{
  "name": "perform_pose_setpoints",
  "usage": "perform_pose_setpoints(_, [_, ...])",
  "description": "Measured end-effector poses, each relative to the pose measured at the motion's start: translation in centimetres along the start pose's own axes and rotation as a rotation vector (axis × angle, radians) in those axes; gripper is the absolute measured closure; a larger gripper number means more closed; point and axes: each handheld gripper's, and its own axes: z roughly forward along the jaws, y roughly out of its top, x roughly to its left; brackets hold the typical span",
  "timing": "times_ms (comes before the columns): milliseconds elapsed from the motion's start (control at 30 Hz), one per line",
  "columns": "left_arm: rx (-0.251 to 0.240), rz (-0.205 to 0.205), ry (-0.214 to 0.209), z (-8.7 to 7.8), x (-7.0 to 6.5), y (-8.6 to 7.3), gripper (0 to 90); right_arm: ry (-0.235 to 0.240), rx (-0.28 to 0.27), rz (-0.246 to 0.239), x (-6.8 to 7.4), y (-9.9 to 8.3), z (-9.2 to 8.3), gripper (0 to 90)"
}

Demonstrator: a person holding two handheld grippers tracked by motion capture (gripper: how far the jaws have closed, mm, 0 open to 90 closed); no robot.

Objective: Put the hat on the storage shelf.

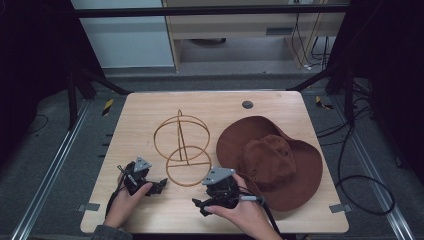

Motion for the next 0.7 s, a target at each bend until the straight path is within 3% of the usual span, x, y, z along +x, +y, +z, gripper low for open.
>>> perform_pose_setpoints(167, [0.002, 0.008, -0.002, 0.0, 0.0, 0.0, 0.0, -0.064, 0.017, -0.004, -2.2, 1.1, -4.0, 12.8])
perform_pose_setpoints(233, [0.003, 0.009, -0.003, -0.1, 0.0, 0.0, 0.0, -0.078, 0.026, -0.01, -2.7, 1.0, -4.6, 11.6])
perform_pose_setpoints(300, [0.004, 0.011, -0.006, -0.1, 0.0, 0.0, 0.0, -0.118, 0.043, 0.012, -4.4, 0.6, -6.5, 11.1])
perform_pose_setpoints(333, [0.004, 0.011, -0.006, -0.1, 0.0, 0.0, 0.0, -0.118, 0.043, 0.012, -4.4, 0.6, -6.5, 11.1])
perform_pose_setpoints(367, [0.004, 0.011, -0.005, -0.1, 0.0, 0.0, 0.0, -0.148, 0.059, 0.034, -5.8, 0.2, -7.7, 10.6])
perform_pose_setpoints(400, [0.004, 0.011, -0.005, -0.1, 0.0, 0.0, 0.0, -0.148, 0.059, 0.034, -5.8, 0.2, -7.7, 10.6])
perform_pose_setpoints(433, [0.003, 0.01, -0.005, -0.1, 0.0, 0.0, 0.0, -0.173, 0.075, 0.052, -7.3, -0.1, -8.7, 9.6])
perform_pose_setpoints(467, [0.003, 0.01, -0.005, -0.1, 0.0, 0.0, 0.0, -0.173, 0.075, 0.052, -7.3, -0.1, -8.7, 9.6])
perform_pose_setpoints(500, [0.004, 0.011, -0.005, -0.1, 0.0, 0.0, 0.0, -0.213, 0.101, 0.062, -8.7, -0.5, -9.6, 8.6])
perform_pose_setpoints(533, [0.003, 0.009, -0.004, -0.1, -0.1, 0.0, 0.0, -0.213, 0.101, 0.062, -8.7, -0.5, -9.6, 8.6])
perform_pose_setpoints(600, [0.003, 0.009, -0.004, -0.1, -0.1, 0.0, 0.0, -0.239, 0.121, 0.092, -10.8, -0.9, -10.6, 7.4])
perform_pose_setpoints(700, [0.003, 0.005, -0.004, -0.1, -0.1, 0.0, 0.0, -0.258, 0.135, 0.106, -11.9, -1.1, -11.1, 7.8])
